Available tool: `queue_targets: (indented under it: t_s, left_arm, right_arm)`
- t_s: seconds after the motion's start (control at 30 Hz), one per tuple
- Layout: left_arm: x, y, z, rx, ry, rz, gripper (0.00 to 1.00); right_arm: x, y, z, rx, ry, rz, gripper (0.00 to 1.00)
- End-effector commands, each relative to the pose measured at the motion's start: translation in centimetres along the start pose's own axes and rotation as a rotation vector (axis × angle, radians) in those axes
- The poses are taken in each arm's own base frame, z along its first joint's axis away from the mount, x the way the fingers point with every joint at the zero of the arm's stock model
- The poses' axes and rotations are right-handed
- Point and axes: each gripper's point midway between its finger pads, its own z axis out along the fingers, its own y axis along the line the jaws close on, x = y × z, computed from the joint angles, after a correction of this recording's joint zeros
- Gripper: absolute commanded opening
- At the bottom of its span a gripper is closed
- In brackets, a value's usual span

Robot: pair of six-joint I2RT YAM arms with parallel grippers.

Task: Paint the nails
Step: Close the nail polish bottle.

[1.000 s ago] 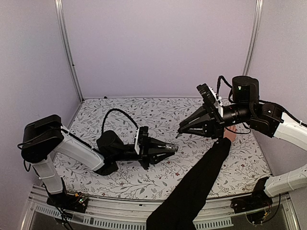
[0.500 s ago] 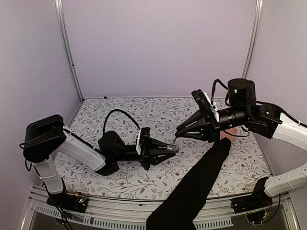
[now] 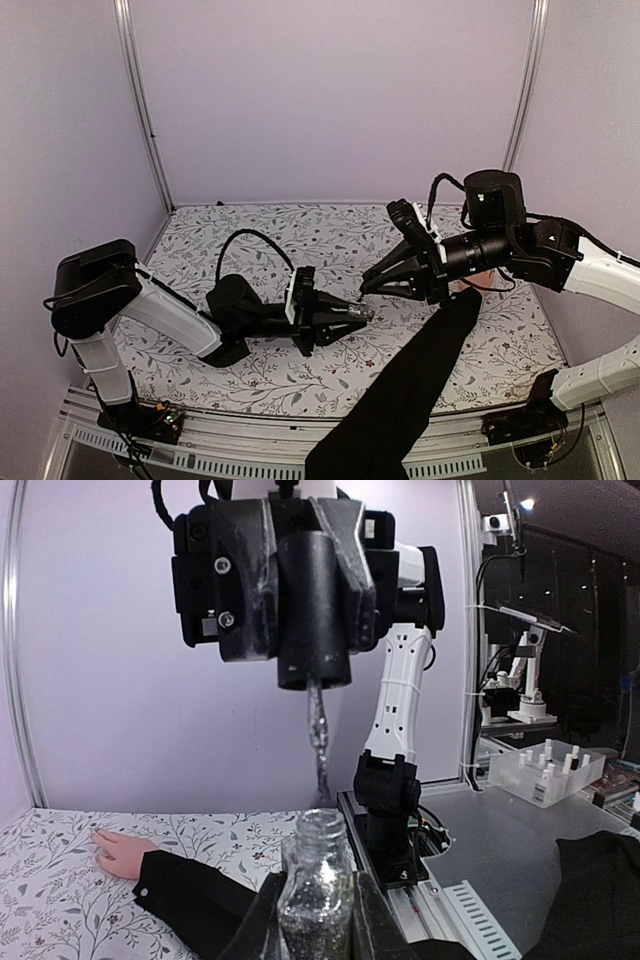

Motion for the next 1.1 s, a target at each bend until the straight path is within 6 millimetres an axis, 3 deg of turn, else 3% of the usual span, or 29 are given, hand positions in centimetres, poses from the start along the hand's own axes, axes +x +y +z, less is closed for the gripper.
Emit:
queue_targets:
  t_s: [0.0,1.07]
  left_arm:
    - [-1.99,-0.69,0.22,0.027,-0.083,0.035,0.0]
    - [-2.05,-0.49,-0.26,0.022,-0.104,0.02,0.0]
  right_arm:
    - [0.27,-0.1,-0.05,0.021,0.021,-0.009,0.0]
    - [1.18,0.0,-0.43,0.042,0.037,-0.015,0.0]
